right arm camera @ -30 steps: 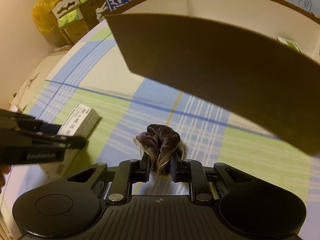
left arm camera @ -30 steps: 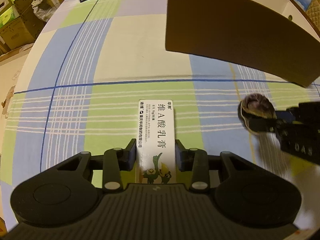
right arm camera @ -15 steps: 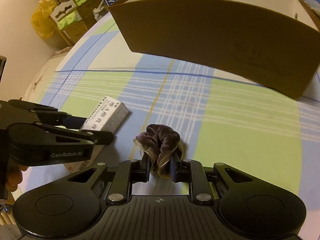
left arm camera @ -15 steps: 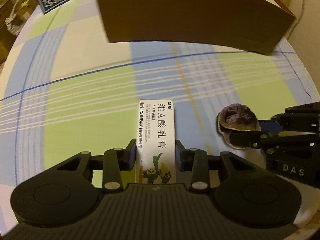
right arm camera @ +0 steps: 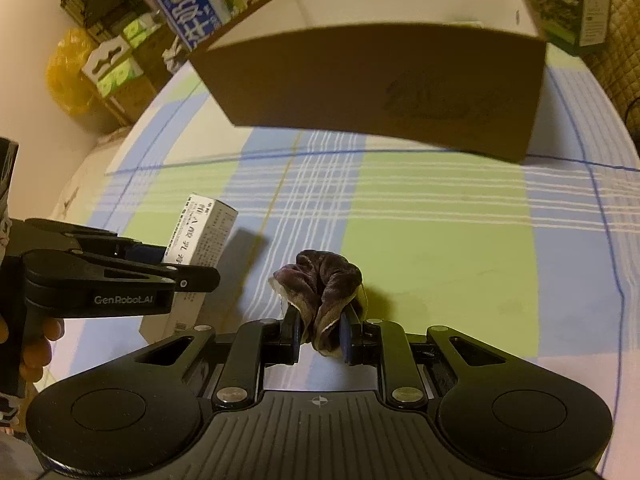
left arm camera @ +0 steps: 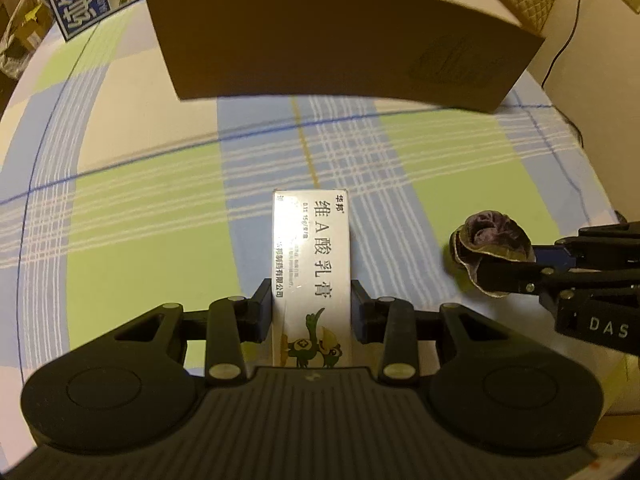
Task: Organize objects
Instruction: 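Lift the ointment box and scrunchie and carry them over the box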
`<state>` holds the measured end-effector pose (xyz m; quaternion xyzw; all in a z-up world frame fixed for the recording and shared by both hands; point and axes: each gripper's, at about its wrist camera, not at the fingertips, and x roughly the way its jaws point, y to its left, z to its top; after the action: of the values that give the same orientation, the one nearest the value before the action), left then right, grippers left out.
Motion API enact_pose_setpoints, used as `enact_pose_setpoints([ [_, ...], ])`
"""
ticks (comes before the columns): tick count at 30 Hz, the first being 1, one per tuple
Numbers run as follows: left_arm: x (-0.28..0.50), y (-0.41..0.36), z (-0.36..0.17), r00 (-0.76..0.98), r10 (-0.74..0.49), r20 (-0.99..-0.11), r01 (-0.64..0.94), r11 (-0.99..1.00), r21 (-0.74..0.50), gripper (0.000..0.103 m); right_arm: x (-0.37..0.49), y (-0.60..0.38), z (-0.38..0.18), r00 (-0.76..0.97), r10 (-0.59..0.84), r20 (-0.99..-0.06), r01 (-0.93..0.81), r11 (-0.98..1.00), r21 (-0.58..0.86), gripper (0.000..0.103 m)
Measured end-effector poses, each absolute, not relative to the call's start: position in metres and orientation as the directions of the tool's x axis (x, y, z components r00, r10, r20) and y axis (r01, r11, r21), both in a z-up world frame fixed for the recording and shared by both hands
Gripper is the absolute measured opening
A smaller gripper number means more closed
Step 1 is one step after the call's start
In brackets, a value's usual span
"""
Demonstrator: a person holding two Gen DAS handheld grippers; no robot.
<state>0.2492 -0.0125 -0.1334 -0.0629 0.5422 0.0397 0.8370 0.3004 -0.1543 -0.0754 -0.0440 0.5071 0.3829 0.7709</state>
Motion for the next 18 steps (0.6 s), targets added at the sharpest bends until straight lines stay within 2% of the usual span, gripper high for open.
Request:
enact_pose_setpoints([
  [18,0.282,0.009,-0.046,0.598,0.041,-0.8,-0.161,0.985,-0.069,0.033,0.343,-0.141,-0.01,0.291,0.647,-0.705,-0.69,0.652,0.313,0.016],
])
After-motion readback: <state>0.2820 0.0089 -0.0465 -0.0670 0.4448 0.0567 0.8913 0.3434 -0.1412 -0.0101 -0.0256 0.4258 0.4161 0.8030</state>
